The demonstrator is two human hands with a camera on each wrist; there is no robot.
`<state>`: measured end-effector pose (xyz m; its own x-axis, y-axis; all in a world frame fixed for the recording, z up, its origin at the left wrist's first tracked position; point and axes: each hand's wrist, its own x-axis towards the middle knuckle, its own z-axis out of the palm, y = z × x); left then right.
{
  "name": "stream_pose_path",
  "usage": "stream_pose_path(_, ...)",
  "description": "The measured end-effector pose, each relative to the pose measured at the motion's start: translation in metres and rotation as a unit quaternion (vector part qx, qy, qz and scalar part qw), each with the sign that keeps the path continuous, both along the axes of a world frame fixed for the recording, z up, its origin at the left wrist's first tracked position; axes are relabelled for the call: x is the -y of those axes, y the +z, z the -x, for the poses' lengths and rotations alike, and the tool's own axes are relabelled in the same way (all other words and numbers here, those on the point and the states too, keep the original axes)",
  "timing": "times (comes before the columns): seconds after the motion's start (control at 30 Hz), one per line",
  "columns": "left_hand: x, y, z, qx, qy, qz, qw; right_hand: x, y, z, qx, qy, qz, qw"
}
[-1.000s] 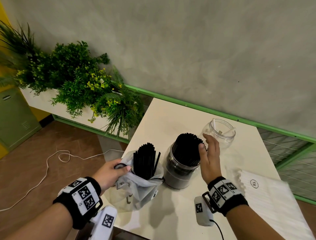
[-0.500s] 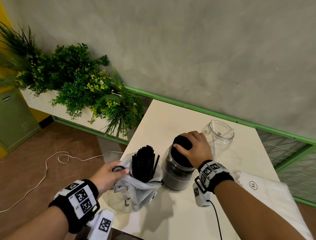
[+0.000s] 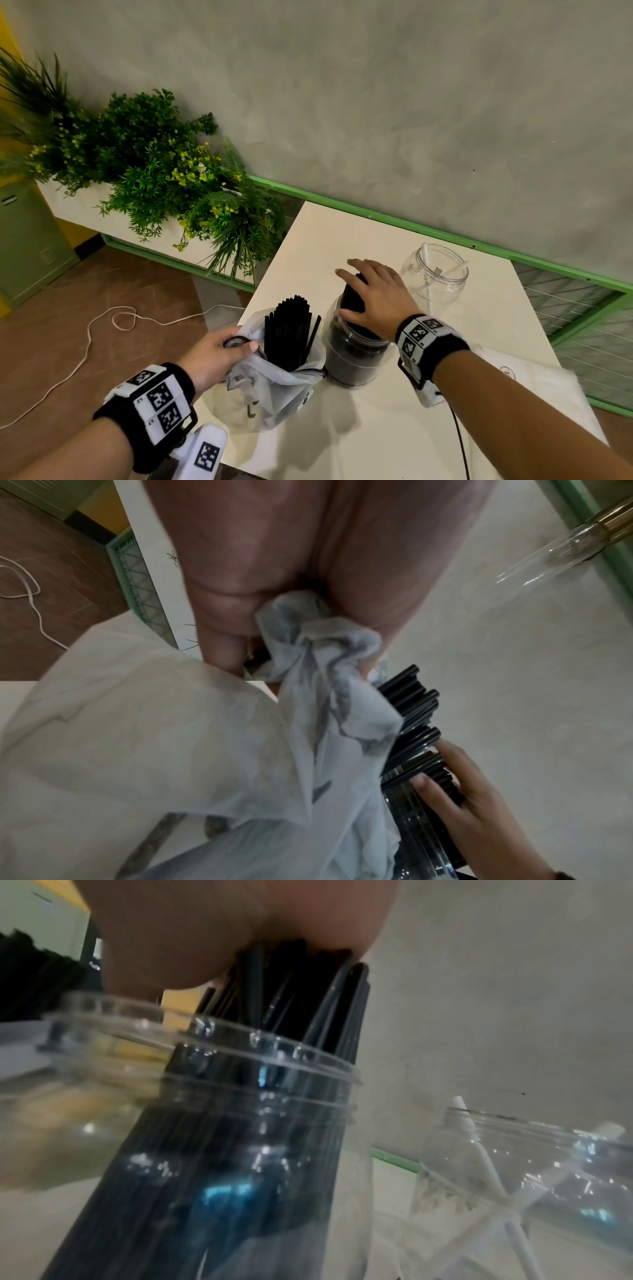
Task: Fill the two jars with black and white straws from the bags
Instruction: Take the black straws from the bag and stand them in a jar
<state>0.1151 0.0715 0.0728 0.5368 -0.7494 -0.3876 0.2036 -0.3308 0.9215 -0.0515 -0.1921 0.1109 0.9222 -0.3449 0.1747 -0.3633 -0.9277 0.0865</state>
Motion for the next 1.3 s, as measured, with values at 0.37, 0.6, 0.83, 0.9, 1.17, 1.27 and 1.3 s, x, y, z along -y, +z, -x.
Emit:
stream_pose_path(0.37,-0.002,0.001,0.000,0.001,0.000,-0.010,1.000,0.000,0.005,-0.018,-0.001,-0.062,-0.035,0.997)
stream_pose_path(0.6,-0.002,0.000,-0.002,-0.006,-0.003,-0.005,1.000,0.010,0.008,0.031,0.135,-0.048,-0.104,0.984)
stream_pose_path(0.83,-0.001,-0.003,-0.006,-0.023,0.006,-0.012,1.000,0.018,-0.007,0.030,0.110,-0.036,-0.105,0.988)
stream_pose_path(0.9,0.001,0.000,-0.005,-0.019,0.008,-0.005,1.000,0.019,-0.003,0.020,0.121,-0.033,-0.113,0.986)
stream_pose_path(1.17,0.002,0.000,-0.005,-0.015,0.010,0.018,1.000,0.005,-0.012,0.053,0.303,-0.050,-0.141,0.941)
stream_pose_path(1.27,0.004,-0.002,-0.006,-0.011,0.007,0.018,1.000,-0.010,-0.022,0.073,0.333,-0.059,-0.189,0.922)
stream_pose_path(1.3,0.005,-0.001,-0.006,-0.011,0.006,0.018,1.000,-0.014,-0.027,0.078,0.321,-0.060,-0.200,0.924)
